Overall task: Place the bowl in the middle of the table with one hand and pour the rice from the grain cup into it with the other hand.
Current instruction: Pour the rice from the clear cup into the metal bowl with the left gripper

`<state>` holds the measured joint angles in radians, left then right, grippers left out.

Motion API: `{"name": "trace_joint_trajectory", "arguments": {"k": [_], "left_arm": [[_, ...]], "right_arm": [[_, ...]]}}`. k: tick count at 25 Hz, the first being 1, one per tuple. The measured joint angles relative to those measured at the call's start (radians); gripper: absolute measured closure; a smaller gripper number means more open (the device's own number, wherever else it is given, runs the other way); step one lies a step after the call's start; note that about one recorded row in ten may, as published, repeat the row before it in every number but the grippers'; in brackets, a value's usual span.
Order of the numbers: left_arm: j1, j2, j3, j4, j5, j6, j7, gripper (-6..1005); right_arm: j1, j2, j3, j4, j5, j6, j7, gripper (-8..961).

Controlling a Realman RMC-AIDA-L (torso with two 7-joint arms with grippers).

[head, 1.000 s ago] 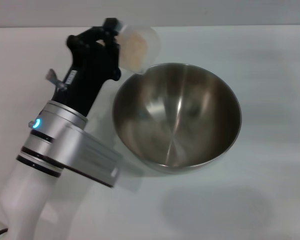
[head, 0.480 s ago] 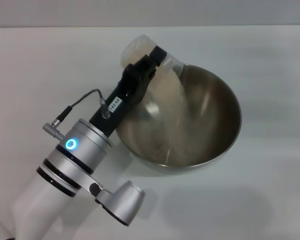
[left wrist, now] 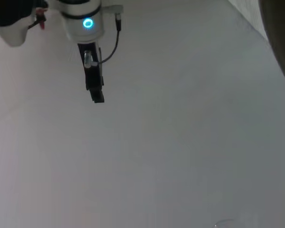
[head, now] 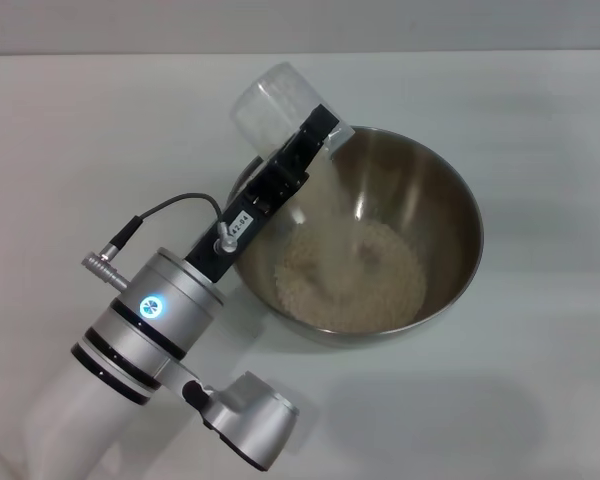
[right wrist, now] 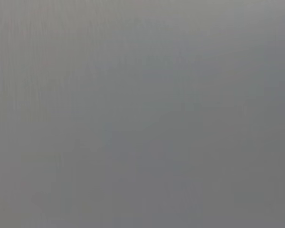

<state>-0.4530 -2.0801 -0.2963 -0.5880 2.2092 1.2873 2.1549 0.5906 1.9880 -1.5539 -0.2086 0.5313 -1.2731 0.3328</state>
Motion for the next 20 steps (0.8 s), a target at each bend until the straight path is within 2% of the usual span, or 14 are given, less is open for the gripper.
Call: {"name": "trace_joint_trajectory", "arguments": {"k": [4,8,10,13,15,16,18,20], "left_arm": [[0.003,0.000,-0.004,0.011,0.000,0.020,0.033,976],[0.009,0.000,0.062,0.015,0.001,-0.005,0.026,976],[0.012,-0.001,0.063,0.014,0.003,-0.007,0.026,976],[0.021,0.000,-0.042,0.036,0.000,-0.003,0.023,976],[0.022,0.001,-0.045,0.039,-0.002,-0.003,0.021,976],[0.026,0.000,0.006,0.026,0.003,-0.011,0.006,976],[0.026,0.000,0.039,0.015,0.002,-0.016,-0.001,976],[0.027,-0.001,0.026,0.011,-0.001,-0.012,-0.004,975]], "right_arm": [[0.000,0.000,0.000,0.000,-0.001,0.000,0.000,465],[0.000,0.000,0.000,-0.003,-0.001,0.000,0.000,464],[-0.001,0.000,0.000,-0.004,-0.001,-0.001,0.000,464],[-0.002,0.000,0.000,-0.003,-0.001,-0.003,0.000,464],[-0.003,0.000,0.000,-0.005,-0.001,-0.002,0.000,464],[-0.003,0.000,0.000,-0.006,-0.001,-0.001,0.000,464],[-0.002,0.000,0.000,-0.007,-0.001,-0.001,0.000,464],[-0.002,0.000,0.000,-0.007,-0.001,-0.003,0.000,463]]}}
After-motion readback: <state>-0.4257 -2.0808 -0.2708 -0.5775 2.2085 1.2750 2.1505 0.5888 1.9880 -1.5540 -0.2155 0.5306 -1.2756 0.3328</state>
